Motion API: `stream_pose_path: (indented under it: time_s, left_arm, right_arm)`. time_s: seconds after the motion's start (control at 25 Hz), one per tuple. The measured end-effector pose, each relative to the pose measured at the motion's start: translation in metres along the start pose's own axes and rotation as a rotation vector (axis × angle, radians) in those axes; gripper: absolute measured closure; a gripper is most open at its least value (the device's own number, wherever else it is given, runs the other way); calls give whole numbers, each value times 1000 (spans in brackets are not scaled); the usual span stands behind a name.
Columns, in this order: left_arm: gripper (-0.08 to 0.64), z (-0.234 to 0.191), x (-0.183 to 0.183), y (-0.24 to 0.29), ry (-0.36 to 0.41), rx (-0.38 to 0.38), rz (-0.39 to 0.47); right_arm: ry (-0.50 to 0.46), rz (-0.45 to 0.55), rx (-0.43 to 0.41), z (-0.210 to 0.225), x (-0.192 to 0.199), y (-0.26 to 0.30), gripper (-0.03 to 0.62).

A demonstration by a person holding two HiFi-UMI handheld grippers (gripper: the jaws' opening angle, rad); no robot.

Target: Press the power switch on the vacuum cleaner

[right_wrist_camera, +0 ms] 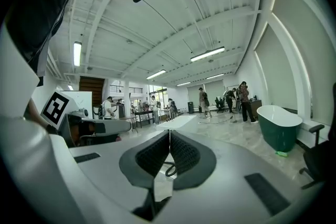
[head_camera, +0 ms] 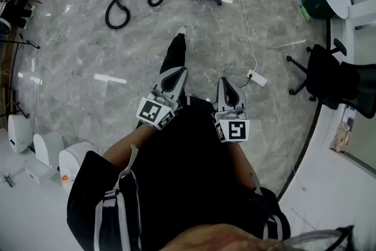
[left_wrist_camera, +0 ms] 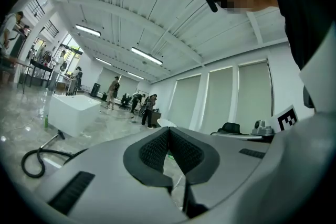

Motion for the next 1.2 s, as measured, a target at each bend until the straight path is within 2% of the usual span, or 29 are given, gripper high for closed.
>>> stream_pose_path:
  time_s: [0.4,0.52,0.68,0.76,0.88,1.0,1.08,1.2]
  left_arm:
    - [541,-4,-14,45,-9,27,8]
    - [541,-16,-18,61,-23,31,21]
    - [541,-38,-10,95,25,54,13]
    - [541,-53,-10,119,21,63,-8]
    - [541,-83,-14,160,31,78,-25]
    - [541,-133,-18,218,28,88,-35]
    - [541,-173,-30,261,-13,48,-77]
    - [541,-219,-56,326,-75,36,-111]
  right_arm:
    - [-15,19,23,34,-20,22,572]
    - [-30,11,21,44,-21,40,572]
    - [-42,26,35,61,-20,72,572]
    - [-28,7,53,77,-14,92,572]
    - [10,-23,85,107,-8,135,572]
    - [-24,-33,101,141,-15,203,572]
    - [-59,-53,115,164,-20,255,572]
    - [-26,-100,116,205,-31,335,572]
Point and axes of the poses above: the fingertips, and each gripper's own axes: y forward along the fingers, z to its right, x out of its underside, the point moved 6 cm from there along -y, backward along the fingers, and after that the axes turned 8 degrees about -x, right-handed, at the moved point
